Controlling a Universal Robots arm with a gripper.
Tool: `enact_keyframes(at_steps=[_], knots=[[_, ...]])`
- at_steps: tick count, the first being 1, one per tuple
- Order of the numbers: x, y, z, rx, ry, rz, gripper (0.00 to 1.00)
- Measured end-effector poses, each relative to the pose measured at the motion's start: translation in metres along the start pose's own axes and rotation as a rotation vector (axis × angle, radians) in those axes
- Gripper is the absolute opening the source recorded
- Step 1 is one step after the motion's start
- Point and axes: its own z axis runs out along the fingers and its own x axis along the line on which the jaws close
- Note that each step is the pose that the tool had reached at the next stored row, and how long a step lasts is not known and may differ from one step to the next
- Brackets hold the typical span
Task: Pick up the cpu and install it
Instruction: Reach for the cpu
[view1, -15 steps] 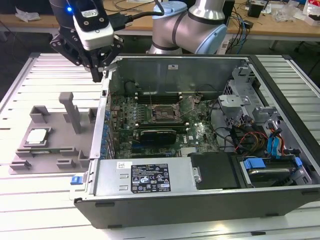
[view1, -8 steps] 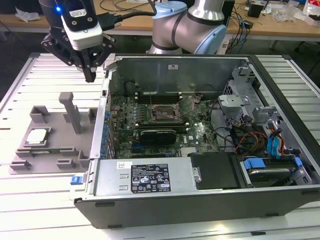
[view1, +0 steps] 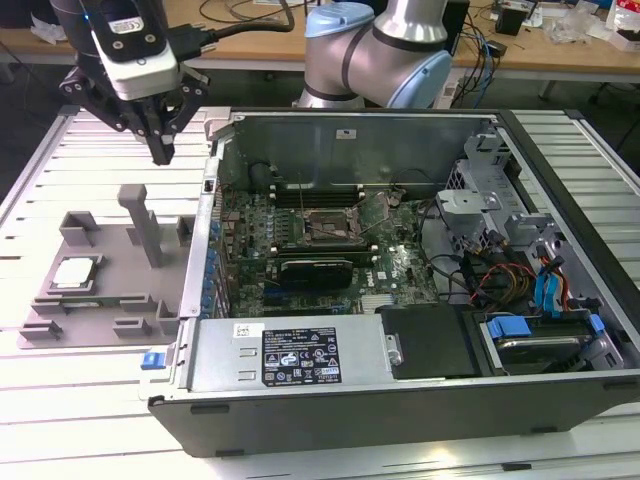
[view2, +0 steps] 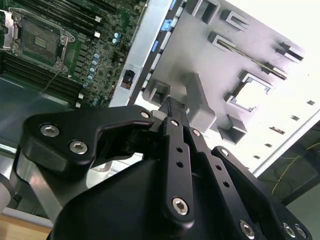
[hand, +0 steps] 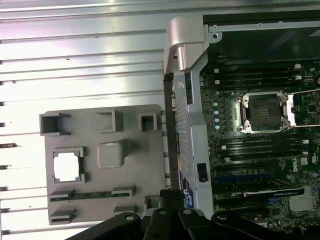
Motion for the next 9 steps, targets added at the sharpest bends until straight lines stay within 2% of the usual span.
enact_keyframes(at_steps=[2, 9], knots=[[0.0064, -0.0005, -0.0002, 0.0001, -0.0001, 0.000, 0.11], [0.0181, -0.0013, -0.0005, 0.0000, -0.0003, 0.000, 0.11]])
